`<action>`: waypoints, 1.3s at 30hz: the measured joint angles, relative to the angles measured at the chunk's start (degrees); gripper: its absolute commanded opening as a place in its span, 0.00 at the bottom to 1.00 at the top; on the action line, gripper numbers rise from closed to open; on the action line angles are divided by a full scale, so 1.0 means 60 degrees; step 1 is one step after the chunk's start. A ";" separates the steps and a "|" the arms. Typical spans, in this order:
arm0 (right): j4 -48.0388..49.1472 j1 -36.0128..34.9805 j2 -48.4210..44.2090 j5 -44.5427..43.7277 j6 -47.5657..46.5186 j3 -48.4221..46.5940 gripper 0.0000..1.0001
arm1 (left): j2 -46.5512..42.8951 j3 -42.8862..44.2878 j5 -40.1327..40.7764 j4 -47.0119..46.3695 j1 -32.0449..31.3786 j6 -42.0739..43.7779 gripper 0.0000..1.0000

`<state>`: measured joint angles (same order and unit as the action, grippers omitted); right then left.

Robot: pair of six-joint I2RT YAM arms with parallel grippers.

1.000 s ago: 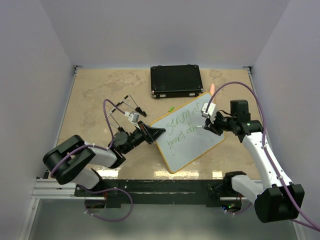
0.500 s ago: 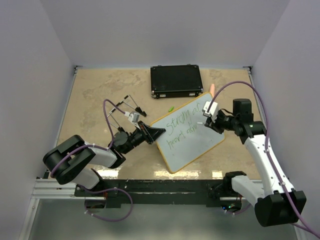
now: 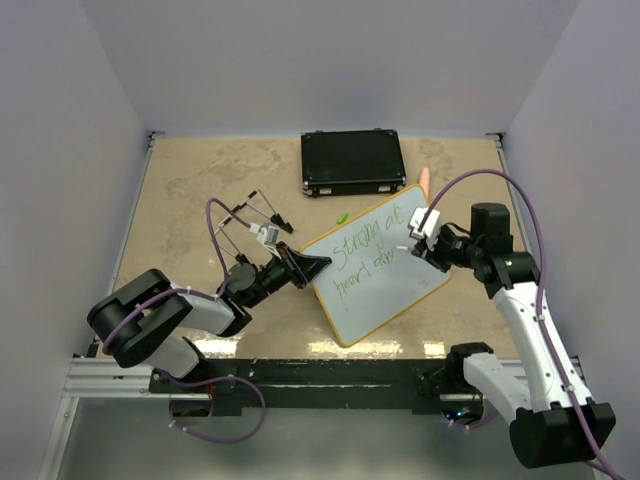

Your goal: Write a sentence on the whiteboard

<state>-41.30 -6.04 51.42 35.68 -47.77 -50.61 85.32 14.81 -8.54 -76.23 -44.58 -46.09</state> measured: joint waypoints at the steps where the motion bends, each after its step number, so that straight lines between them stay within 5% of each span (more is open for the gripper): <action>1: 0.0040 0.0000 0.0000 0.0000 0.0040 0.0018 0.00 | 0.0000 0.0000 0.0000 0.0000 0.0000 0.0000 0.00; 39: 0.0313 0.0849 0.1530 0.0590 -0.0219 0.0066 0.00 | 0.0073 0.0044 -0.0033 0.0004 0.0018 -0.0058 0.00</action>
<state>-39.42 -0.95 60.60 39.22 -49.08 -50.22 85.76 15.07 -8.73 -76.20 -44.47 -46.44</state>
